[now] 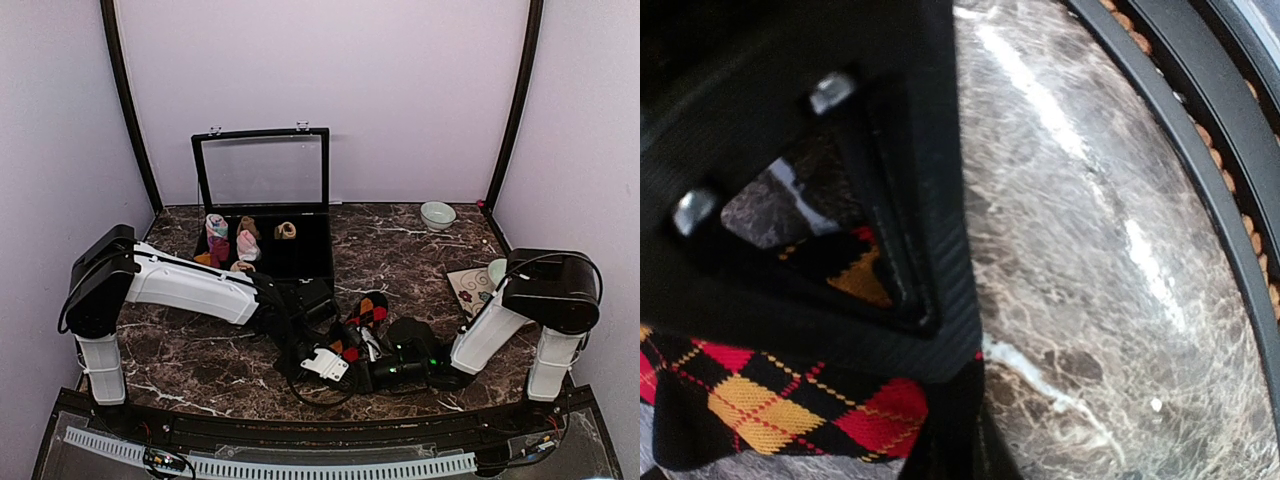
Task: Roll the socks
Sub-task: Roll the sock at the center of the board.
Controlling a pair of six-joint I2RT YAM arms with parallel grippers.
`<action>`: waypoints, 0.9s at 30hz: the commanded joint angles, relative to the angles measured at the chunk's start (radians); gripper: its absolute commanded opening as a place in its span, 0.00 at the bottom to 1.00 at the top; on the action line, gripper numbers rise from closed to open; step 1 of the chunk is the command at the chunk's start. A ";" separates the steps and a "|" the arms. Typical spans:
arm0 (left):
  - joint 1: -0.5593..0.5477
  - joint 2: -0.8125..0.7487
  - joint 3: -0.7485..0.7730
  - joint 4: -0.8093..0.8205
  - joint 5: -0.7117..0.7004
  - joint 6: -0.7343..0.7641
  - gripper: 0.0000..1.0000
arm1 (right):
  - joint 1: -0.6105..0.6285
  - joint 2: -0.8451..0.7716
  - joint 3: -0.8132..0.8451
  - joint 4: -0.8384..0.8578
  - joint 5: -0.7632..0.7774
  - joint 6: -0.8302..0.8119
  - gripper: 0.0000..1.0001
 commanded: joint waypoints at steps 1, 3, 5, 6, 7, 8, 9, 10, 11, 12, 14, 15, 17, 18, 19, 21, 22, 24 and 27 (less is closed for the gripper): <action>-0.005 0.005 -0.014 -0.028 0.002 0.010 0.00 | 0.007 0.084 -0.048 -0.497 0.121 -0.011 0.13; -0.005 0.013 -0.019 -0.031 0.003 0.008 0.00 | 0.008 0.053 -0.040 -0.495 0.133 -0.022 0.16; -0.004 0.024 -0.022 -0.039 0.003 0.007 0.00 | 0.009 0.031 -0.028 -0.494 0.137 -0.041 0.20; -0.002 0.031 -0.018 -0.047 0.004 0.006 0.00 | 0.012 0.018 -0.024 -0.493 0.142 -0.049 0.22; 0.002 0.040 -0.011 -0.064 0.014 0.003 0.00 | 0.015 0.004 -0.026 -0.490 0.150 -0.058 0.28; 0.008 0.049 0.003 -0.088 0.034 -0.003 0.00 | 0.021 -0.012 -0.031 -0.485 0.159 -0.065 0.34; 0.015 0.062 0.020 -0.114 0.051 -0.010 0.00 | 0.028 -0.030 -0.040 -0.481 0.174 -0.069 0.37; 0.025 0.074 0.038 -0.143 0.070 -0.018 0.00 | 0.038 -0.048 -0.054 -0.473 0.191 -0.072 0.43; 0.034 0.084 0.053 -0.174 0.090 -0.022 0.00 | 0.053 -0.079 -0.074 -0.454 0.216 -0.067 0.50; 0.043 0.090 0.057 -0.189 0.104 -0.024 0.00 | 0.086 -0.097 -0.101 -0.428 0.244 -0.056 0.56; 0.054 0.098 0.049 -0.195 0.108 -0.028 0.00 | 0.140 -0.113 -0.133 -0.395 0.295 -0.041 0.97; 0.058 0.101 0.044 -0.197 0.109 -0.028 0.00 | 0.163 -0.111 -0.137 -0.405 0.325 -0.033 0.99; 0.061 0.109 0.039 -0.199 0.109 -0.031 0.00 | 0.195 -0.103 -0.147 -0.407 0.361 -0.012 0.99; 0.061 0.115 0.044 -0.202 0.110 -0.034 0.00 | 0.210 -0.107 -0.157 -0.401 0.388 0.007 0.99; 0.062 0.122 0.051 -0.211 0.116 -0.039 0.00 | 0.222 -0.117 -0.170 -0.390 0.410 0.018 0.99; 0.065 0.139 0.072 -0.231 0.137 -0.049 0.00 | 0.243 -0.146 -0.189 -0.389 0.452 0.028 0.99; 0.065 0.150 0.078 -0.238 0.139 -0.053 0.00 | 0.254 -0.172 -0.190 -0.404 0.476 0.024 0.99; 0.067 0.169 0.082 -0.240 0.126 -0.056 0.00 | 0.272 -0.208 -0.179 -0.462 0.517 0.002 0.99; 0.069 0.192 0.073 -0.221 0.113 -0.072 0.00 | 0.290 -0.273 -0.171 -0.541 0.556 -0.039 0.99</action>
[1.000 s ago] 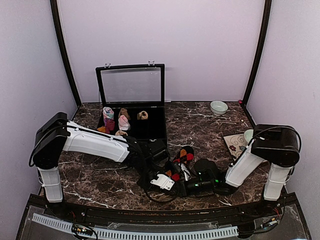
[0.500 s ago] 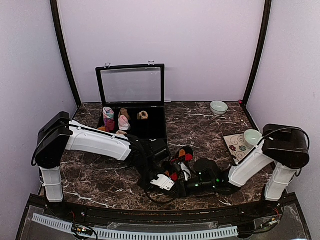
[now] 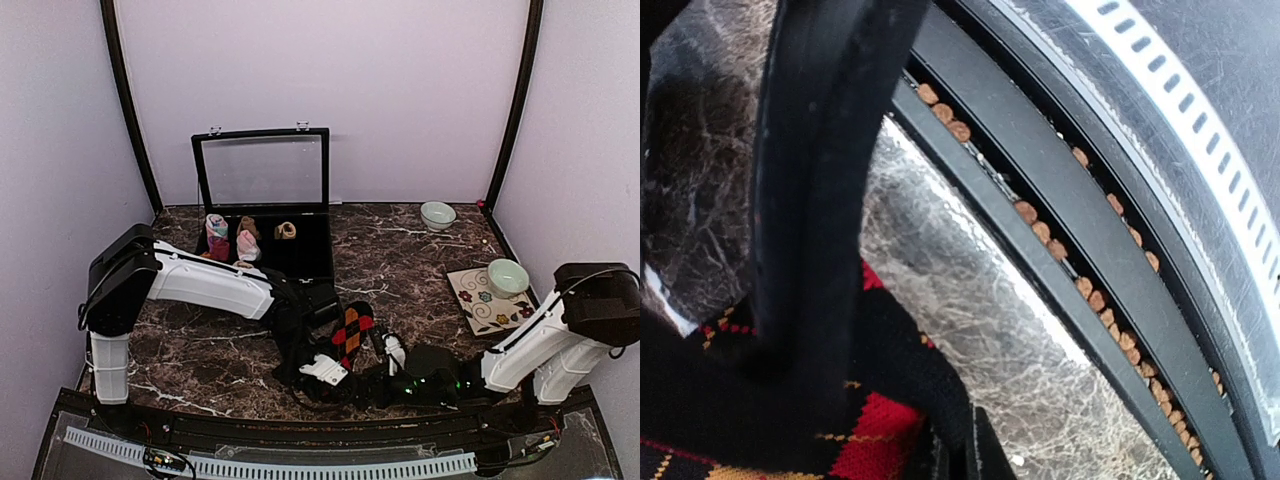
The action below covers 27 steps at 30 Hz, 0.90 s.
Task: Roll the socks
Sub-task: Roll the sock at the center of the board.
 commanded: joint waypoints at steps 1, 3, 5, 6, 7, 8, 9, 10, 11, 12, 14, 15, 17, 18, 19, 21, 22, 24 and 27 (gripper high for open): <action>0.038 0.097 -0.028 -0.015 -0.179 -0.153 0.00 | 0.064 -0.043 -0.039 -0.467 0.034 -0.028 0.99; 0.046 0.108 -0.022 -0.004 -0.180 -0.172 0.00 | 0.083 -0.103 -0.047 -0.499 0.055 -0.051 0.99; 0.060 0.121 -0.009 -0.009 -0.172 -0.189 0.00 | 0.096 -0.158 -0.055 -0.538 0.081 -0.048 0.99; 0.066 0.127 0.004 -0.019 -0.169 -0.193 0.00 | 0.102 -0.187 -0.064 -0.533 0.087 -0.051 0.99; 0.071 0.136 0.017 -0.028 -0.166 -0.197 0.00 | 0.108 -0.210 -0.068 -0.541 0.096 -0.050 0.99; 0.077 0.146 0.032 -0.041 -0.166 -0.201 0.00 | 0.111 -0.228 -0.064 -0.553 0.101 -0.050 0.99; 0.084 0.157 0.053 -0.056 -0.164 -0.207 0.00 | 0.117 -0.241 -0.056 -0.574 0.110 -0.056 0.99; 0.090 0.170 0.072 -0.068 -0.161 -0.212 0.00 | 0.129 -0.250 -0.038 -0.604 0.128 -0.063 0.99; 0.098 0.184 0.090 -0.080 -0.155 -0.216 0.00 | 0.154 -0.263 -0.014 -0.645 0.171 -0.073 0.99; 0.105 0.200 0.113 -0.098 -0.149 -0.220 0.00 | 0.182 -0.279 0.016 -0.689 0.228 -0.086 0.99; 0.120 0.249 0.172 -0.159 -0.115 -0.230 0.00 | 0.233 -0.320 0.070 -0.776 0.381 -0.089 0.99; 0.127 0.279 0.209 -0.196 -0.094 -0.232 0.00 | 0.243 -0.350 0.084 -0.797 0.441 -0.086 1.00; 0.137 0.338 0.276 -0.283 -0.055 -0.222 0.00 | 0.240 -0.430 0.068 -0.820 0.565 0.002 1.00; 0.138 0.364 0.309 -0.314 -0.047 -0.212 0.00 | 0.228 -0.469 0.039 -0.802 0.581 0.030 1.00; 0.138 0.382 0.323 -0.333 -0.044 -0.207 0.00 | 0.209 -0.505 0.003 -0.760 0.571 0.033 1.00; 0.138 0.394 0.333 -0.361 -0.014 -0.188 0.00 | 0.182 -0.580 -0.047 -0.681 0.553 -0.004 1.00; 0.138 0.395 0.336 -0.374 0.007 -0.180 0.00 | 0.181 -0.607 -0.055 -0.660 0.548 -0.055 1.00; 0.138 0.399 0.345 -0.410 0.044 -0.161 0.00 | 0.194 -0.652 -0.065 -0.632 0.531 -0.170 1.00; 0.138 0.427 0.377 -0.466 0.076 -0.148 0.00 | 0.219 -0.684 -0.119 -0.476 0.397 -0.407 1.00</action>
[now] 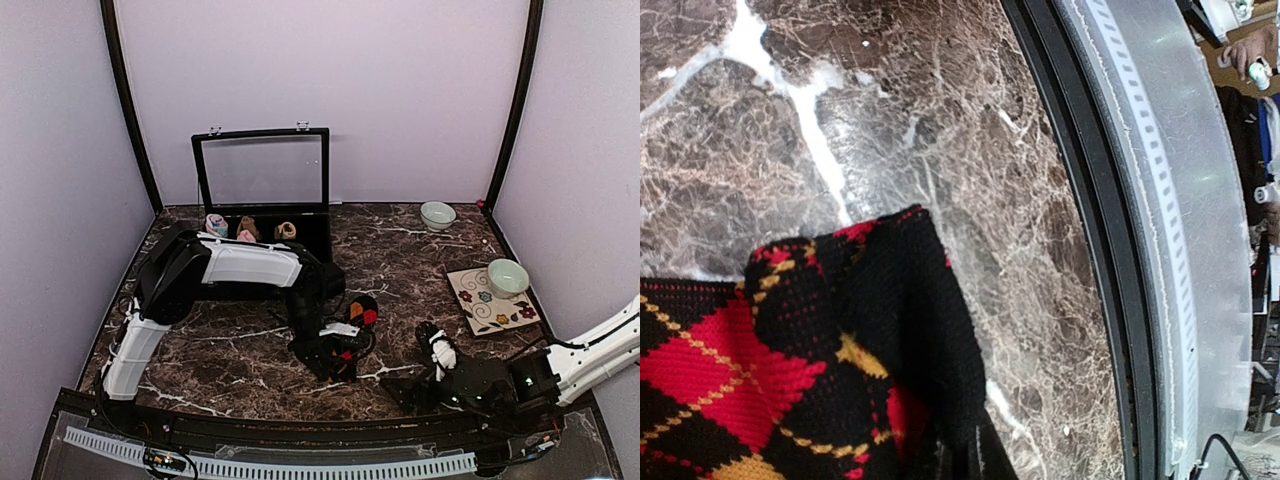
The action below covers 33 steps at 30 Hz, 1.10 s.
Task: Roll the socks
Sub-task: Roll the sock at the center of the board.
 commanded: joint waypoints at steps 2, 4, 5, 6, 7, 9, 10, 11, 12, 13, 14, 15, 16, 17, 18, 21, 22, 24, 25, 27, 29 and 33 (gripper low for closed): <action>-0.004 0.146 -0.001 -0.147 -0.124 0.049 0.00 | 0.030 -0.021 -0.044 0.211 -0.141 -0.357 1.00; -0.004 0.165 0.016 -0.195 -0.099 0.066 0.00 | 0.030 0.023 0.018 0.110 -0.152 -0.384 0.98; -0.004 0.172 0.020 -0.216 -0.086 0.074 0.00 | 0.030 0.048 0.042 0.083 -0.165 -0.401 0.94; -0.004 0.176 0.021 -0.226 -0.080 0.076 0.00 | 0.030 0.075 0.064 0.064 -0.192 -0.415 0.88; -0.004 0.178 0.020 -0.232 -0.076 0.076 0.00 | 0.030 0.100 0.078 0.060 -0.227 -0.436 0.83; -0.004 0.183 0.023 -0.240 -0.076 0.079 0.00 | 0.033 0.159 0.110 0.058 -0.279 -0.472 0.77; -0.004 0.185 0.028 -0.240 -0.076 0.074 0.00 | 0.035 0.186 0.129 0.055 -0.284 -0.495 0.76; -0.004 0.193 0.043 -0.240 -0.077 0.068 0.00 | 0.037 0.222 0.149 0.058 -0.284 -0.523 0.75; -0.004 0.200 0.054 -0.245 -0.075 0.064 0.00 | 0.039 0.248 0.172 0.068 -0.280 -0.559 0.74; -0.004 0.210 0.068 -0.247 -0.075 0.057 0.00 | 0.039 0.272 0.188 0.085 -0.281 -0.596 0.73; -0.004 0.219 0.081 -0.250 -0.074 0.051 0.00 | 0.039 0.302 0.204 0.107 -0.287 -0.634 0.71; -0.004 0.230 0.095 -0.249 -0.077 0.044 0.00 | 0.039 0.334 0.221 0.124 -0.290 -0.670 0.70; -0.004 0.236 0.105 -0.247 -0.078 0.038 0.00 | 0.039 0.366 0.242 0.133 -0.296 -0.698 0.69; -0.004 0.240 0.116 -0.246 -0.077 0.033 0.00 | 0.039 0.401 0.264 0.140 -0.305 -0.732 0.67; -0.003 0.242 0.123 -0.242 -0.077 0.027 0.00 | 0.038 0.432 0.284 0.147 -0.315 -0.763 0.65; -0.003 0.250 0.142 -0.233 -0.084 0.009 0.00 | 0.028 0.511 0.323 0.178 -0.342 -0.834 0.58; -0.003 0.252 0.145 -0.231 -0.085 0.005 0.00 | 0.016 0.532 0.332 0.193 -0.358 -0.854 0.55; -0.003 0.252 0.146 -0.224 -0.087 -0.002 0.00 | -0.004 0.573 0.353 0.211 -0.388 -0.876 0.49; -0.003 0.253 0.146 -0.219 -0.090 -0.007 0.00 | -0.014 0.593 0.363 0.218 -0.402 -0.886 0.47; -0.001 0.256 0.145 -0.211 -0.098 -0.018 0.00 | -0.028 0.627 0.389 0.233 -0.416 -0.908 0.43; 0.000 0.257 0.144 -0.211 -0.100 -0.022 0.00 | -0.035 0.684 0.415 0.246 -0.420 -0.932 0.42; 0.002 0.257 0.143 -0.210 -0.106 -0.025 0.00 | -0.057 0.745 0.442 0.263 -0.433 -0.951 0.37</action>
